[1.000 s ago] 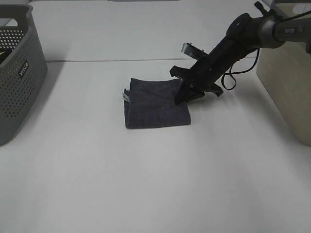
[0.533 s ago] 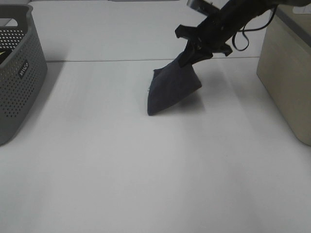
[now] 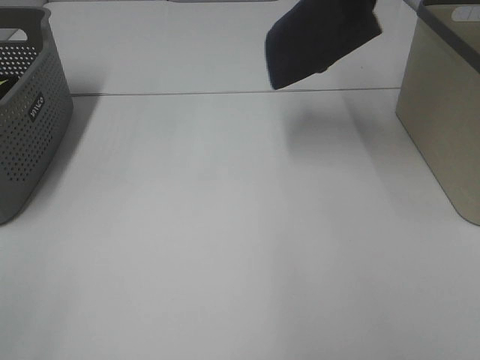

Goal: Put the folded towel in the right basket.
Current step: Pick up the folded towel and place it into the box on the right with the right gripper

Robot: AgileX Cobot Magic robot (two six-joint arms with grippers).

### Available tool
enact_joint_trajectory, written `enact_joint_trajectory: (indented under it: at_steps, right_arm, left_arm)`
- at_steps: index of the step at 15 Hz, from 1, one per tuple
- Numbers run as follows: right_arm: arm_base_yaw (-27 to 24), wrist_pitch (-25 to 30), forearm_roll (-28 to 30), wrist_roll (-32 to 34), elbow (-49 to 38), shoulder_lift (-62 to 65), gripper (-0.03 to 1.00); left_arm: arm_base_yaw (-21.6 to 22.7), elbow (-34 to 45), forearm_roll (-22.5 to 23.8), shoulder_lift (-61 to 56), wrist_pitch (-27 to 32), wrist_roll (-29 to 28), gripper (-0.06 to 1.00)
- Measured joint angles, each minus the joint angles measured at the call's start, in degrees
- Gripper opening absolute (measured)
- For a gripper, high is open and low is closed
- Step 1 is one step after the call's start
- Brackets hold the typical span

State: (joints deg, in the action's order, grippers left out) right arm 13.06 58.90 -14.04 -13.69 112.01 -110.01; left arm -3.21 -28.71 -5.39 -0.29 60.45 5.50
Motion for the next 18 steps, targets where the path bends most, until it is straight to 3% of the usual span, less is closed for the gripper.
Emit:
enact_joint_trajectory:
  at_steps: [1,2,4,10,12,15,16,18]
  right_arm:
    - [-1.55,2.23,6.70,3.27,0.00,4.13,0.04]
    - [-3.55,3.78,7.51,4.07,0.00,5.73,0.04]
    - [-7.45,5.67,7.45,4.24,0.00,7.33,0.04]
    - [-26.07,8.19,4.53,4.24,-0.52,9.17,0.04]
    - [-29.16,6.30,4.47,4.24,-4.41,9.17,0.04]
    - [-29.68,0.34,4.98,4.24,-13.29,9.17,0.05]
    - [-29.68,-1.72,5.04,4.24,-15.93,9.17,0.09]
    - [-29.68,-4.93,5.56,4.24,-18.85,9.17,0.28]
  left_arm:
    - [0.00,0.00,0.00,0.00,0.00,0.00,0.98]
    - [0.00,0.00,0.00,0.00,0.00,0.00,0.98]
    - [0.00,0.00,0.00,0.00,0.00,0.00,0.98]
    - [0.00,0.00,0.00,0.00,0.00,0.00,0.98]
    - [0.00,0.00,0.00,0.00,0.00,0.00,0.98]
    - [0.00,0.00,0.00,0.00,0.00,0.00,0.98]
    - [0.00,0.00,0.00,0.00,0.00,0.00,0.98]
    - [0.00,0.00,0.00,0.00,0.00,0.00,0.98]
